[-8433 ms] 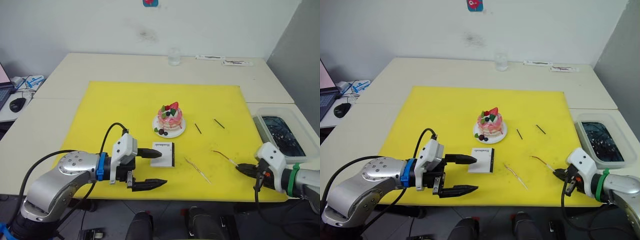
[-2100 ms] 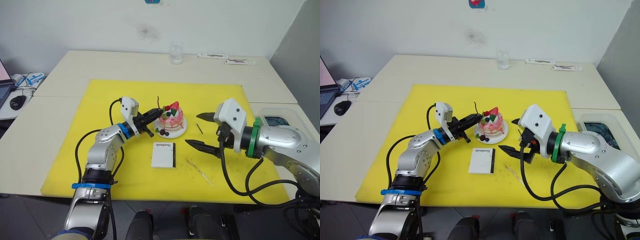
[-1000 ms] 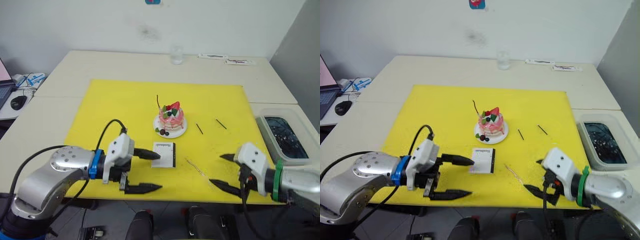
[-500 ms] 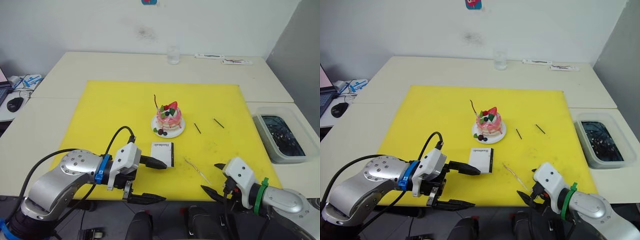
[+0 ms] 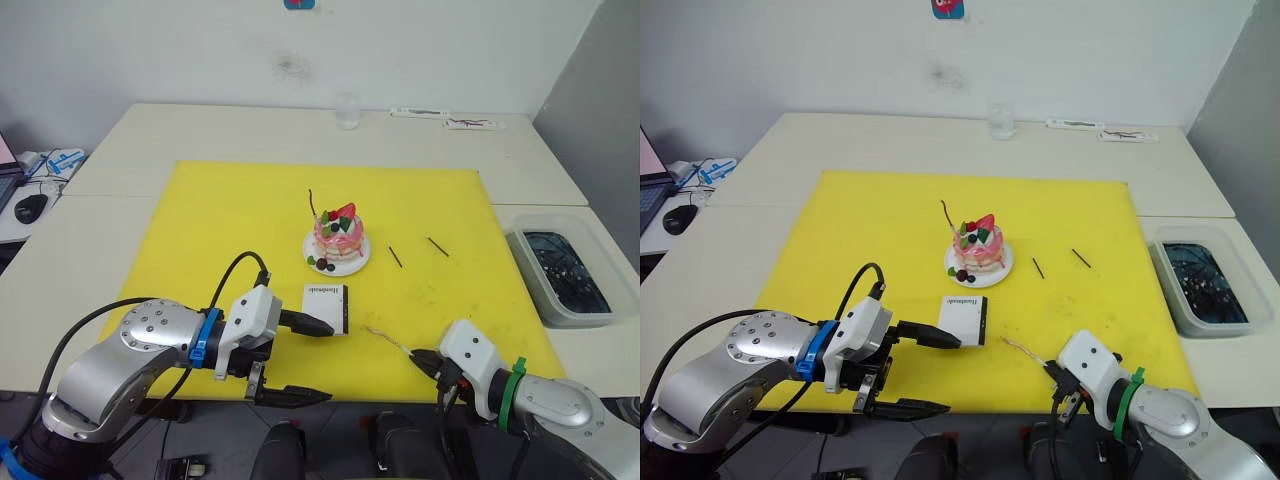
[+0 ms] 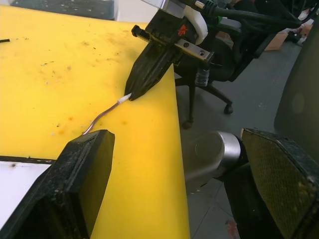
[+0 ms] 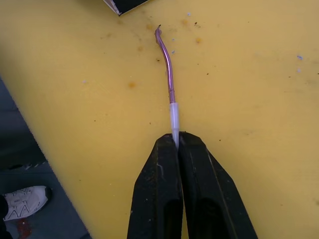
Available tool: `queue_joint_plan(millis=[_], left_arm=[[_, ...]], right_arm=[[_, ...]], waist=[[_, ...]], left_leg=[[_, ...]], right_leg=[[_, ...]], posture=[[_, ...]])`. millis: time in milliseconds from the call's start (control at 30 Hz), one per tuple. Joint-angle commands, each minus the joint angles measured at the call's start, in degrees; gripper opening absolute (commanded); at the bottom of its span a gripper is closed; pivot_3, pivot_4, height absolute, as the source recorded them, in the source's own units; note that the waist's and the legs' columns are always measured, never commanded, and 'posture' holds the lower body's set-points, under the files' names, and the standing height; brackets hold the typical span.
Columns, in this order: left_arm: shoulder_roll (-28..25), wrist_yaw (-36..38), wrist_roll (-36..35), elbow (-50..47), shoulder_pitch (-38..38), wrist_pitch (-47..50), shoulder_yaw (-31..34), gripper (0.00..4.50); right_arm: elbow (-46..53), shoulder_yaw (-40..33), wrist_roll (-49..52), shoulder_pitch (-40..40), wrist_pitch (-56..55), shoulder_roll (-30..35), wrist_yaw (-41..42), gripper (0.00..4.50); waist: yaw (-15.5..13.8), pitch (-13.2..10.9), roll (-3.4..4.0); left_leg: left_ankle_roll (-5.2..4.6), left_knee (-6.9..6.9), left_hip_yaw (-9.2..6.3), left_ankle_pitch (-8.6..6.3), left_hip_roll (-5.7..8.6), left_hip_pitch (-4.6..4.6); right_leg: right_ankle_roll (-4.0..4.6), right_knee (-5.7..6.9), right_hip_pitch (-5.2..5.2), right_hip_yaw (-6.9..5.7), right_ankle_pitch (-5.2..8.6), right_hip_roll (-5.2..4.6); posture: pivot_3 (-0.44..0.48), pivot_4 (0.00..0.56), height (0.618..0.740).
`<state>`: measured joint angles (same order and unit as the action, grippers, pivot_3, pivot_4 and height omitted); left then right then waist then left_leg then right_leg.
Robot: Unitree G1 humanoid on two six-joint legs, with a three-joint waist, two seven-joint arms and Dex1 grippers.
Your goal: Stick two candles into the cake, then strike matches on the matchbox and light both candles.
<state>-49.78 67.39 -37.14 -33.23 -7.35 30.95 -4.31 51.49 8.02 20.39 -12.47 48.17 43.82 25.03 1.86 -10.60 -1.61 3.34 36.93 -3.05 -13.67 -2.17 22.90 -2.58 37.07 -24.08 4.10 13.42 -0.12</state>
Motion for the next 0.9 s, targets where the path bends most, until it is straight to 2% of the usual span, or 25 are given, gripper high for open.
queue_joint_plan(millis=[33, 300, 467, 633, 733, 900], left_arm=[[0.36, -0.69, -0.16, -0.27, -0.98, -0.14, 0.49, 4.5], [1.11, -1.34, -0.11, 0.66, -2.64, 0.21, -0.21, 4.5], [2.75, -2.71, -3.86, -0.46, -4.56, 3.37, -0.16, 4.5], [2.08, -1.77, -6.4, -2.27, -5.55, 5.69, -0.37, 4.5], [2.58, -1.33, -7.72, -2.79, -6.51, 6.46, -0.71, 4.5], [4.11, -1.74, -9.0, -2.74, -9.23, 7.63, -1.65, 4.5]], right_arm=[[1.73, -2.42, 0.62, 0.89, 0.47, 0.12, 0.71, 0.05], [1.55, -13.91, 3.9, -0.67, 0.31, 2.21, 5.63, 0.05], [-5.4, -29.26, 3.23, -8.22, -5.29, 7.63, 16.32, 0.05], [-14.12, -39.44, 2.08, -14.94, -12.64, 11.81, 27.74, 0.05], [-19.27, -40.44, -0.21, -17.26, -16.67, 13.63, 31.93, 0.05], [-21.85, -38.8, -1.7, -18.34, -18.35, 14.35, 34.81, 0.05]], waist=[[-0.01, 0.0, 0.0], [-0.04, 0.0, 0.0], [-0.18, 0.0, 0.0], [-0.19, 0.01, -0.02], [-0.08, 0.01, 0.0], [-0.06, 0.02, 0.0]], left_leg=[[0.0, 0.0, 0.0, 0.0, 0.0, 0.0], [0.0, -0.03, 0.0, 0.0, 0.0, 0.01], [0.0, -0.04, 0.0, 0.0, 0.02, 0.04], [0.0, -0.01, -0.01, 0.0, 0.04, -0.01], [-0.01, 0.0, 0.01, 0.0, 0.03, -0.05], [-0.03, 0.06, 0.01, 0.01, 0.03, -0.06]], right_leg=[[0.0, 0.0, 0.0, 0.0, 0.0, 0.0], [-0.01, 0.02, 0.02, -0.01, -0.01, 0.01], [-0.01, 0.01, 0.04, 0.0, -0.01, 0.02], [-0.02, 0.05, 0.07, 0.01, -0.02, 0.01], [-0.02, 0.07, 0.08, 0.01, -0.02, 0.02], [-0.03, 0.08, 0.09, 0.02, -0.02, 0.03]], posture=[[0.0, 0.15, 0.74], [0.0, 0.15, 0.74], [0.0, 0.15, 0.74], [0.0, 0.15, 0.74], [0.0, 0.15, 0.74], [0.0, 0.15, 0.74]])
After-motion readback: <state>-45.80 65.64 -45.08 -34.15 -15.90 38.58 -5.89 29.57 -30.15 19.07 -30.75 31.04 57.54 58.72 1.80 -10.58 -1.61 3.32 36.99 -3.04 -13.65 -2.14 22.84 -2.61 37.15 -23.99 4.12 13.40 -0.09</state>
